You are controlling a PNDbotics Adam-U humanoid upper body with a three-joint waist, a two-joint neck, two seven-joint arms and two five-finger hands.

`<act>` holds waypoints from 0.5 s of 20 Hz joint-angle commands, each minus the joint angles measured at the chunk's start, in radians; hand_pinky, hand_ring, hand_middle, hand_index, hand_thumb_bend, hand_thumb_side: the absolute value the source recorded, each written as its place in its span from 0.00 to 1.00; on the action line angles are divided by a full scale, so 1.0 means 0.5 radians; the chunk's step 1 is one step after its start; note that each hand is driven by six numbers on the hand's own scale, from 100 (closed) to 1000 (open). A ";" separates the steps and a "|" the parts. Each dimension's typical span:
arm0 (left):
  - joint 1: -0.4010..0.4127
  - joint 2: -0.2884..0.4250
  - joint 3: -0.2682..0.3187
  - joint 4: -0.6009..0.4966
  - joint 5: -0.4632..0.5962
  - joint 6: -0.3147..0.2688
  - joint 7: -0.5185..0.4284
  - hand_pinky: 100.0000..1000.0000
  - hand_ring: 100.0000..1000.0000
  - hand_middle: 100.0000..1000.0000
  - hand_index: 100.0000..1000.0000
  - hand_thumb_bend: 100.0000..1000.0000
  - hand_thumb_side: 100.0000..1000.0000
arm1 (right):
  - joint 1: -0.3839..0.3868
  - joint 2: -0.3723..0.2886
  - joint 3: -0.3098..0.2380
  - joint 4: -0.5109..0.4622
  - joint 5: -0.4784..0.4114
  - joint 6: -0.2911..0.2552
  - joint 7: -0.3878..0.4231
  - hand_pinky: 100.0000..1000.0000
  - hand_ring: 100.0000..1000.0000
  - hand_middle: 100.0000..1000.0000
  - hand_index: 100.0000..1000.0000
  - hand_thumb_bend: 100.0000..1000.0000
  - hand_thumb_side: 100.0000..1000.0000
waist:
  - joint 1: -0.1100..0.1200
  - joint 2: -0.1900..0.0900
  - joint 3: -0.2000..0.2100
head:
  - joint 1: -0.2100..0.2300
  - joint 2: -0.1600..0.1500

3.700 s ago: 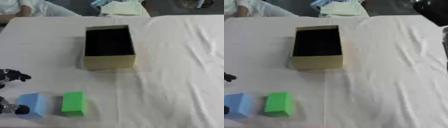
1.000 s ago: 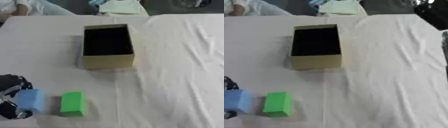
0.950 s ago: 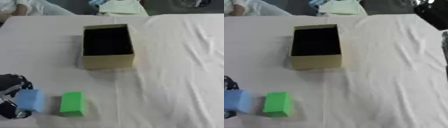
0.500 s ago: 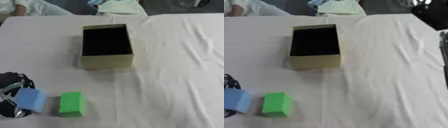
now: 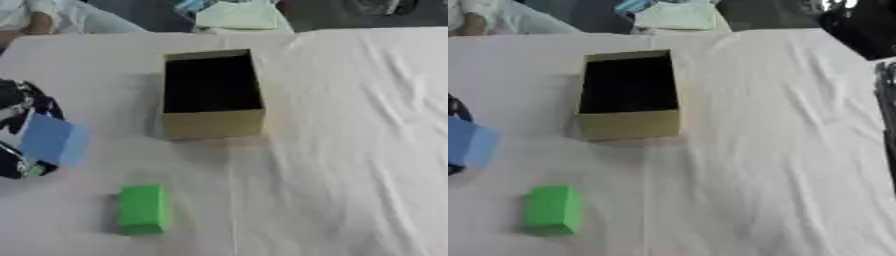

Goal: Pick up objects on the table and place them in the box.

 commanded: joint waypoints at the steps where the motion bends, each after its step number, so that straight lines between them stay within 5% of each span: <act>1: -0.189 -0.052 0.025 -0.027 0.027 0.052 -0.035 0.20 0.25 0.33 0.59 0.16 0.00 | -0.037 -0.034 -0.001 -0.032 -0.011 -0.006 0.011 0.81 0.70 0.48 0.80 0.00 0.69 | 0.003 -0.030 -0.010 | 0.010 0.010; 6: -0.285 -0.094 0.011 -0.027 0.018 0.083 -0.077 0.20 0.25 0.33 0.59 0.16 0.00 | -0.038 -0.036 -0.003 -0.032 -0.013 -0.006 0.012 0.81 0.70 0.48 0.80 0.00 0.69 | 0.003 -0.029 -0.011 | 0.010 0.010; 10: -0.398 -0.205 -0.005 -0.027 0.019 0.017 -0.013 0.23 0.26 0.38 0.60 0.16 0.04 | -0.068 -0.007 0.022 -0.032 -0.030 -0.017 0.031 0.81 0.70 0.48 0.80 0.00 0.69 | 0.016 -0.017 -0.098 | 0.112 0.010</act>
